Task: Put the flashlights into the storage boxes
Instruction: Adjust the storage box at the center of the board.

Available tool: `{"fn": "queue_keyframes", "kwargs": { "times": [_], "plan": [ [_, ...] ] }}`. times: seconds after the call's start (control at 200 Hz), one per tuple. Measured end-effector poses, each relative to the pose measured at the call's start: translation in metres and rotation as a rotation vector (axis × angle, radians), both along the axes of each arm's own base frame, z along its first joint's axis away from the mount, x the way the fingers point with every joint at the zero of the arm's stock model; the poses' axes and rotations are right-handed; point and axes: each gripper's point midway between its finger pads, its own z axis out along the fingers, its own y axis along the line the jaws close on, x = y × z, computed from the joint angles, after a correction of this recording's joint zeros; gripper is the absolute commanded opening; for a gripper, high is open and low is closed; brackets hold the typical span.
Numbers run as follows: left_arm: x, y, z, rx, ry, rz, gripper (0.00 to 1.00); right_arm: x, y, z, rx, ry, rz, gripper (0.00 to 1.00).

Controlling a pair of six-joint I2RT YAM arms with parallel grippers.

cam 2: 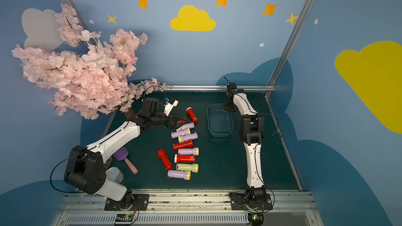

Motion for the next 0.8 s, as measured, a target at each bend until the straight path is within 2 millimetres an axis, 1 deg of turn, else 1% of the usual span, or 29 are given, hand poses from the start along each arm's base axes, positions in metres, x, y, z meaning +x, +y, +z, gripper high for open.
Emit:
{"fn": "queue_keyframes", "kwargs": {
  "times": [0.075,0.105,0.27,0.32,0.415,0.511,0.556,0.641,0.676,0.726,0.731,0.751,0.801],
  "plan": [
    [0.001,-0.001,0.003,0.003,-0.007,0.003,0.99,0.003,-0.002,-0.001,0.011,-0.001,-0.018,0.21],
    [0.002,0.0,0.004,0.004,-0.009,0.006,0.99,0.002,-0.003,-0.001,0.016,0.001,-0.022,0.18],
    [0.002,-0.001,0.002,0.015,-0.007,0.012,0.99,0.001,-0.005,-0.004,0.034,0.006,-0.075,0.08],
    [0.001,-0.002,0.001,0.017,-0.007,0.009,1.0,-0.001,-0.006,-0.002,0.039,-0.001,-0.097,0.08],
    [0.0,-0.008,-0.003,0.02,0.003,-0.003,0.99,-0.015,-0.011,0.0,0.03,0.013,-0.139,0.08],
    [0.002,-0.017,-0.01,0.025,0.018,-0.022,0.99,-0.038,-0.02,0.003,0.007,0.042,-0.187,0.08],
    [0.002,-0.021,-0.015,0.027,0.029,-0.032,0.99,-0.051,-0.025,0.005,-0.005,0.053,-0.205,0.1],
    [0.002,-0.029,-0.022,0.028,0.045,-0.051,0.99,-0.08,-0.034,0.009,-0.032,0.079,-0.239,0.14],
    [0.002,-0.033,-0.025,0.029,0.052,-0.06,0.99,-0.091,-0.038,0.011,-0.038,0.089,-0.249,0.19],
    [0.002,-0.038,-0.028,0.029,0.059,-0.073,0.99,-0.107,-0.041,0.013,-0.047,0.106,-0.26,0.31],
    [0.002,-0.038,-0.027,0.029,0.059,-0.075,0.99,-0.109,-0.041,0.013,-0.05,0.107,-0.255,0.31],
    [0.002,-0.041,-0.028,0.028,0.061,-0.08,0.99,-0.114,-0.042,0.014,-0.053,0.109,-0.262,0.37],
    [0.002,-0.046,-0.028,0.025,0.063,-0.093,0.99,-0.126,-0.044,0.016,-0.072,0.115,-0.257,0.45]
  ]
}}
